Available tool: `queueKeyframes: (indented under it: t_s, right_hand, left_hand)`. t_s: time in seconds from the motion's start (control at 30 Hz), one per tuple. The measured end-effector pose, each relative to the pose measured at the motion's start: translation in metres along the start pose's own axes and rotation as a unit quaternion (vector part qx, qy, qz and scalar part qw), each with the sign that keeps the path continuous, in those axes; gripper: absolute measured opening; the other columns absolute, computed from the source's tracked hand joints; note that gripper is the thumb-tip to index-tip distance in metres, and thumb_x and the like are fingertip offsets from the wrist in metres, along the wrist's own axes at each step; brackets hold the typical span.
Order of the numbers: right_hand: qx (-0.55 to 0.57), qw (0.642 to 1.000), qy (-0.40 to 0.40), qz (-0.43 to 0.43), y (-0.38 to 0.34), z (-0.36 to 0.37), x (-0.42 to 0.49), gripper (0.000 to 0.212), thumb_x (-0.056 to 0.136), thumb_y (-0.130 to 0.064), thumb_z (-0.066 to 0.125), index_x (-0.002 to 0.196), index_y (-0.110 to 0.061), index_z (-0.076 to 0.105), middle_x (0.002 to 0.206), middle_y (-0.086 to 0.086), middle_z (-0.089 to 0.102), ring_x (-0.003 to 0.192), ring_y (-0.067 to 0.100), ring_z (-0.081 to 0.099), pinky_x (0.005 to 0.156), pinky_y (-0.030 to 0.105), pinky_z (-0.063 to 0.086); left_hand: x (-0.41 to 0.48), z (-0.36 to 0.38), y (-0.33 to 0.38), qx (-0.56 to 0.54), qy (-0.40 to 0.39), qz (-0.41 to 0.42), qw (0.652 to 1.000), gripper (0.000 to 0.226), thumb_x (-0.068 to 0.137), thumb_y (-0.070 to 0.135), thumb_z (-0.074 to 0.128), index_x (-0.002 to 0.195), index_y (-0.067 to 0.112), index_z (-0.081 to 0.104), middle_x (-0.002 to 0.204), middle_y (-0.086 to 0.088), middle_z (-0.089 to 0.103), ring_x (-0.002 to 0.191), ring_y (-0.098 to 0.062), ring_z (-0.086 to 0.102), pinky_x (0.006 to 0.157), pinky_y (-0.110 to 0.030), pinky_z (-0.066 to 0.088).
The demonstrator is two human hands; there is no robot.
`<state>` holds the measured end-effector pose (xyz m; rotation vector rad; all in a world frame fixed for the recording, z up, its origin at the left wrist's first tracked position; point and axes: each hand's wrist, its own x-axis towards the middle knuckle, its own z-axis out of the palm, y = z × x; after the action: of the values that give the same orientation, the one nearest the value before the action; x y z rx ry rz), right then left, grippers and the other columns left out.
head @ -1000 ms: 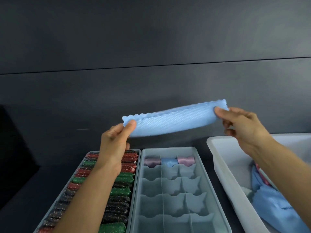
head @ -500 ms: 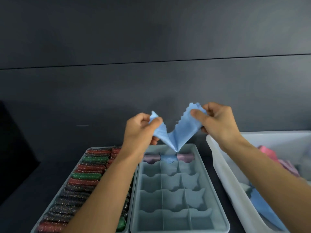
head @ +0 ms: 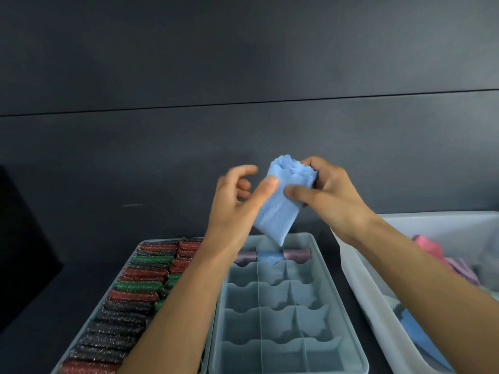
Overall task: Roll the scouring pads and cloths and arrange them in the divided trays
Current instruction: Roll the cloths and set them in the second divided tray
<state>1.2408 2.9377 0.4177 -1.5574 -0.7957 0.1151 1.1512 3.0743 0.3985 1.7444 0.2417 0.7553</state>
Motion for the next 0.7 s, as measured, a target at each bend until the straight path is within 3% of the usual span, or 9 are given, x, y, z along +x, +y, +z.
queueKeyframes:
  t_s: [0.07,0.13,0.27,0.33,0.4,0.47,0.57,0.6,0.7]
  right_hand:
    - [0.084,0.995,-0.041,0.026,0.001,-0.006,0.003,0.042,0.07,-0.002,0.073,0.107,-0.011,0.056,0.087,0.002,0.064,0.078,0.013,0.062,0.069,0.028,0.052]
    - [0.119,0.989,-0.075,0.048,0.001,-0.008,0.003,0.064,0.066,-0.002,0.073,0.124,-0.013,0.049,0.094,0.003,0.065,0.081,0.014,0.064,0.07,0.024,0.054]
    - [0.225,0.967,-0.076,0.093,0.012,-0.003,-0.002,0.063,0.073,-0.009,0.073,0.13,-0.009,0.048,0.095,0.007,0.068,0.086,0.023,0.064,0.077,0.035,0.05]
    - [0.204,0.966,-0.107,0.12,0.02,0.001,-0.009,0.053,0.077,-0.027,0.072,0.12,-0.001,0.057,0.096,0.013,0.066,0.086,0.03,0.06,0.077,0.044,0.046]
    - [0.164,0.97,-0.117,0.138,0.026,0.005,-0.015,0.045,0.081,-0.033,0.07,0.105,0.005,0.064,0.081,0.013,0.061,0.068,0.024,0.052,0.061,0.034,0.042]
    - [0.172,0.972,-0.088,0.135,0.028,0.008,-0.018,0.033,0.086,-0.02,0.068,0.103,0.008,0.063,0.073,0.013,0.053,0.058,0.02,0.042,0.049,0.026,0.035]
    - [0.202,0.971,-0.066,0.107,0.026,0.011,-0.021,0.016,0.09,-0.004,0.058,0.103,-0.001,0.067,0.077,0.013,0.057,0.058,0.017,0.048,0.048,0.022,0.04]
    - [0.212,0.97,-0.068,0.098,0.025,0.012,-0.022,0.017,0.09,0.0,0.055,0.097,-0.006,0.069,0.078,0.01,0.06,0.061,0.016,0.051,0.049,0.021,0.043]
    - [0.209,0.972,-0.064,0.084,0.028,0.014,-0.023,0.041,0.089,0.008,0.048,0.066,-0.018,0.07,0.071,0.009,0.058,0.063,0.02,0.048,0.049,0.021,0.042]
  left_hand:
    - [0.0,-0.006,-0.005,-0.042,-0.088,-0.059,0.994,0.065,0.064,0.059,0.073,0.119,0.029,0.06,0.115,0.003,0.064,0.097,-0.006,0.064,0.078,-0.019,0.046]
    - [-0.004,-0.007,-0.007,-0.079,-0.178,-0.101,0.976,0.051,0.072,0.047,0.073,0.113,0.017,0.068,0.105,-0.002,0.072,0.092,-0.012,0.069,0.073,-0.025,0.052]
    - [-0.014,0.001,-0.007,-0.147,-0.089,-0.116,0.978,0.028,0.081,0.028,0.077,0.1,0.008,0.07,0.089,-0.01,0.072,0.077,-0.024,0.068,0.051,-0.033,0.054]
    - [-0.016,0.004,-0.007,-0.158,-0.051,-0.104,0.981,0.022,0.084,0.023,0.075,0.096,0.007,0.067,0.083,-0.008,0.071,0.073,-0.026,0.068,0.043,-0.035,0.053]
    - [-0.019,0.006,-0.008,-0.148,-0.032,-0.091,0.984,0.019,0.084,0.023,0.074,0.093,0.009,0.065,0.079,-0.005,0.071,0.073,-0.026,0.07,0.044,-0.038,0.056]
    - [-0.021,0.006,-0.011,-0.147,-0.028,-0.084,0.985,0.017,0.087,0.023,0.071,0.096,0.01,0.064,0.079,-0.004,0.072,0.072,-0.025,0.071,0.041,-0.033,0.053]
    - [-0.021,0.003,-0.018,-0.166,-0.04,-0.08,0.982,0.01,0.091,0.018,0.066,0.1,0.014,0.065,0.087,-0.006,0.072,0.078,-0.023,0.069,0.052,-0.036,0.055]
    - [-0.02,0.001,-0.02,-0.164,-0.052,-0.076,0.982,0.006,0.092,0.017,0.063,0.097,0.018,0.066,0.089,-0.004,0.071,0.081,-0.021,0.068,0.057,-0.038,0.055]
    - [-0.02,-0.006,-0.023,-0.151,-0.075,-0.087,0.982,0.029,0.096,0.01,0.05,0.079,0.025,0.068,0.087,0.003,0.069,0.082,-0.024,0.065,0.057,-0.044,0.054]
